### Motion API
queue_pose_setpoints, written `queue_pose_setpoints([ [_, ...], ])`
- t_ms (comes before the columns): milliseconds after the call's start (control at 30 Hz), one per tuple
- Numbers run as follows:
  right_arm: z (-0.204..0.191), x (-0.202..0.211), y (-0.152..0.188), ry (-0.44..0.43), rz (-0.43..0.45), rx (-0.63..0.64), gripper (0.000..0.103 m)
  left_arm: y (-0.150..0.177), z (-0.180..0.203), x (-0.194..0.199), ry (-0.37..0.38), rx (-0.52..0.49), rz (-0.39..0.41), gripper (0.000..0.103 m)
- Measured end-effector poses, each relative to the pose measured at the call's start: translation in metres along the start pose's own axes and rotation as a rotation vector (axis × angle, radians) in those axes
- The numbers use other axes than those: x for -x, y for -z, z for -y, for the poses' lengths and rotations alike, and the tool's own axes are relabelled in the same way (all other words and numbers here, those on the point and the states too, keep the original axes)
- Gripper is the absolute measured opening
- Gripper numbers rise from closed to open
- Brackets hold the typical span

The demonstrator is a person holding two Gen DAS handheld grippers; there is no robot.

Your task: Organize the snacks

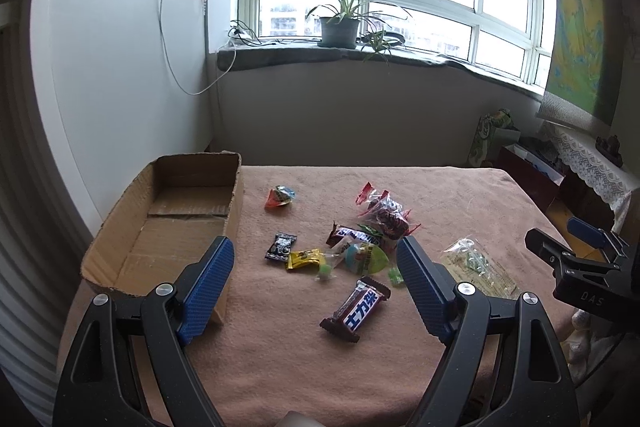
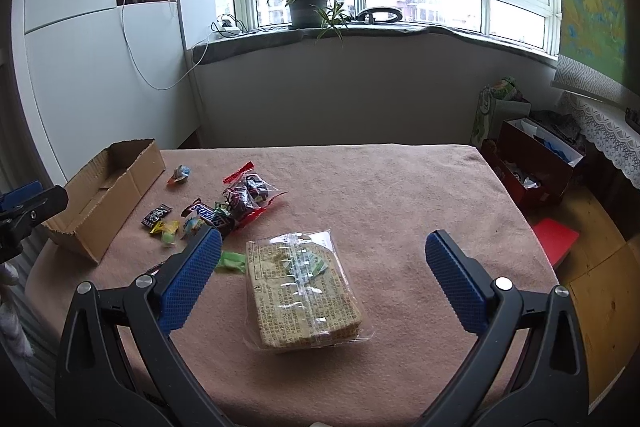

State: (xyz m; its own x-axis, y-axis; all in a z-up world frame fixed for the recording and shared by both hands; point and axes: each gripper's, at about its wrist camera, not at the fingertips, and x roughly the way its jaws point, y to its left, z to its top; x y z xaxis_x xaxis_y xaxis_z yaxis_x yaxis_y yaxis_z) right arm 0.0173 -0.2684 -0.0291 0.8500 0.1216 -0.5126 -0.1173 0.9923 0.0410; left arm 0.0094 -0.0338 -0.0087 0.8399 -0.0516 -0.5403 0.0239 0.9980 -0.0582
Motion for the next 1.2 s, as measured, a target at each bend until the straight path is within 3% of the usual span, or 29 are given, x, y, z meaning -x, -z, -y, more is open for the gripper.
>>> queue_pose_setpoints([
  [333,0.018,-0.012,0.009,-0.055,-0.053,-0.021,0.103,0.014,0.015,-0.016,0.120,0.034,-0.084,0.083],
  [867,0.068,-0.079,0.029,-0.389,-0.307,-0.246,0.103,0.030,0.055,-0.053,0.375,0.105,-0.258,0.078],
  [967,0.069,-0.089,0.031,-0.433,-0.345,-0.267,0.103,0.033,0.064,-0.060,0.413,0.112,-0.298,0.072],
  [1200,0.063,-0.103,0.032,-0.508,-0.404,-0.253,0.089,0.042,0.080,-0.079,0.470,0.116,-0.375,0.063],
])
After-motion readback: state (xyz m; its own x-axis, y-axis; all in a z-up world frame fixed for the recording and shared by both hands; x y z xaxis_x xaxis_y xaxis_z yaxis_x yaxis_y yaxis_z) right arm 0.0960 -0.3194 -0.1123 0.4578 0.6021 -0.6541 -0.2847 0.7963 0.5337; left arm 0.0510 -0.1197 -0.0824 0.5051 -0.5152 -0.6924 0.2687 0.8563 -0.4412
